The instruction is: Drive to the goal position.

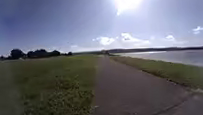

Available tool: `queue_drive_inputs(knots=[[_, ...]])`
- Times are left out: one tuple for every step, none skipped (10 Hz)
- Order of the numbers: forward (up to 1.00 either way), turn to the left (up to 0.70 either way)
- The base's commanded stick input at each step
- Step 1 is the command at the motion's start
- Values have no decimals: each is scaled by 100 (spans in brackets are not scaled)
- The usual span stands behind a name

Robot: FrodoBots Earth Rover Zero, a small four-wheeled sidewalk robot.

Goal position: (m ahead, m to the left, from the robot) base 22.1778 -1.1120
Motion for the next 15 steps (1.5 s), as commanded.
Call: queue_drive_inputs(knots=[[70,5],[70,5],[70,5],[70,5],[70,5],[70,5],[70,5],[70,5],[70,9],[70,34],[70,21],[70,5],[70,5],[70,5],[70,5]])
